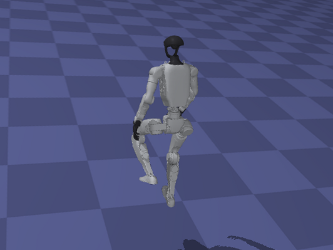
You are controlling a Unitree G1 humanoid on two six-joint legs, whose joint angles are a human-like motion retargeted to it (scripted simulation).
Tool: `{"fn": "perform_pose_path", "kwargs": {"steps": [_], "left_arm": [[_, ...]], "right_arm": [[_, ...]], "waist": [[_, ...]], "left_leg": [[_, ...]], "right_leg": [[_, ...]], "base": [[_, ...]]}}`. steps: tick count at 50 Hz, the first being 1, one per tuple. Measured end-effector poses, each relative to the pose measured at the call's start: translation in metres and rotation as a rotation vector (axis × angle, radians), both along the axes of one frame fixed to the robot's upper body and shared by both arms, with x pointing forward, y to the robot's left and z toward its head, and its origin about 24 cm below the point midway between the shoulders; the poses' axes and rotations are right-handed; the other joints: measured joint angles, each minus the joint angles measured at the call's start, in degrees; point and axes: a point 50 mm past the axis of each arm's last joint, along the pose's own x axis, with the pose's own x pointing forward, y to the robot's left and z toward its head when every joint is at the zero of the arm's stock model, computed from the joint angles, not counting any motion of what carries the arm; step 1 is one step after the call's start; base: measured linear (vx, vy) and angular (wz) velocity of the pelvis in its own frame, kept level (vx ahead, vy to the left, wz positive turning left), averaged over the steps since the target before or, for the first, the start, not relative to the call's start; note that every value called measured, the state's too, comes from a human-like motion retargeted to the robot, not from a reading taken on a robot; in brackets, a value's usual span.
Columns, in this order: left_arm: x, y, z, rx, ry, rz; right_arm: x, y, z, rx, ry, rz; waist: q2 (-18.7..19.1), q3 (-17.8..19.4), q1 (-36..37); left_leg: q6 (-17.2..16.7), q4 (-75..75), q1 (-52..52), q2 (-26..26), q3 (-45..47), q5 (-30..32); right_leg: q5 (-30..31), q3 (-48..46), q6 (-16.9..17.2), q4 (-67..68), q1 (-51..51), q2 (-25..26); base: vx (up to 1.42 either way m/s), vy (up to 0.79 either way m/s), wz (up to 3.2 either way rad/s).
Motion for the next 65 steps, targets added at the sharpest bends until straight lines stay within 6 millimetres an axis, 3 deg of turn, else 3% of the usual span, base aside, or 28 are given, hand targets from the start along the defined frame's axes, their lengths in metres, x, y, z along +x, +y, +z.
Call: {"fn": "perform_pose_path", "kwargs": {"steps": [8, 13, 26, 30, 38, 42, 45, 53, 59, 65], "left_arm": [[-0.015, 0.007, -0.005, -0.004, 0.025, 0.086], [-0.013, 0.009, -0.005, -0.010, 0.016, 0.129], [-0.012, 0.012, -0.006, -0.025, 0.022, 0.178], [-0.013, 0.013, -0.007, -0.022, 0.034, 0.181], [-0.021, 0.011, -0.012, -0.016, 0.085, 0.182], [-0.027, 0.009, -0.016, -0.012, 0.121, 0.174], [-0.031, 0.006, -0.018, -0.010, 0.146, 0.164], [-0.019, 0.007, -0.015, 0.003, 0.147, 0.138], [-0.002, 0.012, -0.007, 0.037, 0.104, 0.123], [0.018, 0.016, 0.003, 0.065, 0.032, 0.117]], "right_arm": [[-0.019, -0.007, -0.013, 0.059, 0.065, -0.083], [-0.030, -0.012, -0.019, 0.083, 0.098, -0.124], [-0.056, -0.031, -0.031, 0.122, 0.160, -0.273], [-0.064, -0.036, -0.036, 0.130, 0.179, -0.327], [-0.085, -0.037, -0.046, 0.137, 0.242, -0.387], [-0.094, -0.036, -0.051, 0.124, 0.280, -0.378], [-0.099, -0.035, -0.053, 0.110, 0.306, -0.357], [-0.090, -0.035, -0.049, 0.104, 0.305, -0.307], [-0.082, -0.038, -0.044, 0.120, 0.262, -0.334], [-0.081, -0.044, -0.042, 0.117, 0.233, -0.385]], "waist": [[-2.36, 0.21, 1.55], [-3.73, 0.35, 1.86], [-7.80, 0.38, 1.24], [-8.87, 0.31, 1.19], [-9.92, -0.47, 0.79], [-10.07, -0.81, -0.08], [-9.88, -0.96, -1.18], [-9.32, 0.13, -5.55], [-6.87, -0.57, -9.37], [-3.80, -1.48, -12.04]], "left_leg": [[-2.60, -12.13, -5.09, -5.77, 1.56, -1.81], [-3.17, -18.61, -4.74, -7.85, 2.10, -1.94], [2.83, -23.21, -0.43, -9.74, 4.74, -9.65], [4.65, -24.35, 1.58, -9.75, 5.40, -11.59], [6.09, -29.30, 7.63, -8.69, 6.03, -13.32], [6.09, -33.82, 12.22, -8.26, 6.49, -13.48], [6.09, -37.60, 16.07, -8.27, 6.96, -13.44], [6.09, -50.88, 28.05, -11.50, 8.37, -11.10], [5.28, -60.20, 34.44, -12.34, 7.97, -8.74], [3.47, -66.98, 38.56, -11.36, 7.57, -7.25]], "right_leg": [[-0.88, 1.66, 2.44, -2.01, 2.76, -1.37], [-1.67, 2.72, 3.15, -2.20, 3.70, -2.03], [-1.10, 4.82, 5.90, -1.78, 5.10, -4.49], [2.82, 4.27, 7.78, -2.83, 5.86, -5.36], [19.60, 0.80, 11.84, -2.75, 6.36, -7.74], [26.01, -1.32, 11.37, 2.59, 5.04, -10.29], [27.24, -2.63, 9.80, 10.43, 3.20, -12.46], [17.29, -2.61, -0.01, 43.33, -6.47, -21.69], [9.68, 0.67, -3.21, 57.71, -17.69, -19.55], [5.28, 0.73, -4.24, 61.08, -28.71, -15.12]], "base": [[0.16, 0.04, -0.24], [0.18, 0.03, -0.22], [0.19, 0.04, -0.17], [0.20, 0.04, -0.24], [0.20, 0.03, -0.28], [0.16, 0.03, -0.27], [0.13, 0.04, -0.19], [0.09, 0.08, -0.12], [0.06, 0.09, 0.04], [0.07, 0.05, 0.07]]}}
